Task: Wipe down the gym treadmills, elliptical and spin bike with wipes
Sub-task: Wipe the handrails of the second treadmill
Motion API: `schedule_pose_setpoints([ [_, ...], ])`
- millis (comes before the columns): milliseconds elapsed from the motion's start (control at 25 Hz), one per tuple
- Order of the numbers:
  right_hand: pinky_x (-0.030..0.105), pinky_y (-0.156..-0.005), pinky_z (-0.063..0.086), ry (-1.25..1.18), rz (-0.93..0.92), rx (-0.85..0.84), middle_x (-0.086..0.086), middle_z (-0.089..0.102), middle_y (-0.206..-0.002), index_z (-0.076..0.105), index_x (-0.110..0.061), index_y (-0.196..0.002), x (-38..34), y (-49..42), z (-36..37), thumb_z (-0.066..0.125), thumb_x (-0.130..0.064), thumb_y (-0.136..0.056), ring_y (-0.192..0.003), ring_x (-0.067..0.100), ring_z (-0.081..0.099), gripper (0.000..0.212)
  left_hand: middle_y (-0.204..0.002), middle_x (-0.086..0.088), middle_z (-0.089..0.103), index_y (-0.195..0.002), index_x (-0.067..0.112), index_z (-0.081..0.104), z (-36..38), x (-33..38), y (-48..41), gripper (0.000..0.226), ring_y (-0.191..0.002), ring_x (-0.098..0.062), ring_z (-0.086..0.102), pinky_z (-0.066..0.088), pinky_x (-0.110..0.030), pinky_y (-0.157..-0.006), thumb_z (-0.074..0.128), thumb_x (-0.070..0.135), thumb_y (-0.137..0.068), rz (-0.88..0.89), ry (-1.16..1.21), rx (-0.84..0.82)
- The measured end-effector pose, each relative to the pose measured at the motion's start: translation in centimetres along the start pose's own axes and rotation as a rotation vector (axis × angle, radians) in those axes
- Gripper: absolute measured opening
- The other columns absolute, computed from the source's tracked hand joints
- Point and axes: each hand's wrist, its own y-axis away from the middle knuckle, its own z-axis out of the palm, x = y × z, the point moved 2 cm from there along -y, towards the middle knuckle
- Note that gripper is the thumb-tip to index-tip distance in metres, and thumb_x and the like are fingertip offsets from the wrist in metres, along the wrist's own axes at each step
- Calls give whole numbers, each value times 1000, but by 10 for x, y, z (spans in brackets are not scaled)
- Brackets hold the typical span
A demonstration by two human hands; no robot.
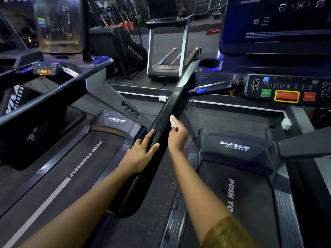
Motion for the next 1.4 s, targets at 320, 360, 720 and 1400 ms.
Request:
schedule_pose_setpoints([
  [320,8,-93,42,148,-339,-201,6,65,-113,65,0,-112,-3,85,-29,55,12,-81,-106,-2,54,35,-141,-12,41,-148,44,9,1,-4,-2,57,-131,-32,38,28,-41,-105,32,54,-96,-20,97,-22],
  [360,11,-94,43,156,-374,-233,8,66,-113,65,0,-111,-7,85,-33,54,12,-80,-105,1,56,36,-144,-11,39,-149,41,9,-1,-6,0,59,-134,-30,36,26,-40,-107,34,52,-96,1,140,-35],
  [720,35,-93,44,723,-571,-462,21,64,-111,63,4,-112,-15,10,7,44,-4,-87,-104,35,59,33,-145,-7,40,-148,43,5,0,-41,78,62,-132,-27,40,35,-38,-104,34,55,-95,-9,103,-44],
  [1400,-1,-73,35,248,-24,-128,8,64,-118,64,-7,-117,9,44,-42,39,16,-85,-107,20,60,46,-145,-1,43,-147,44,14,-3,-32,92,58,-132,-22,40,33,-37,-99,32,56,-94,-42,103,80],
])
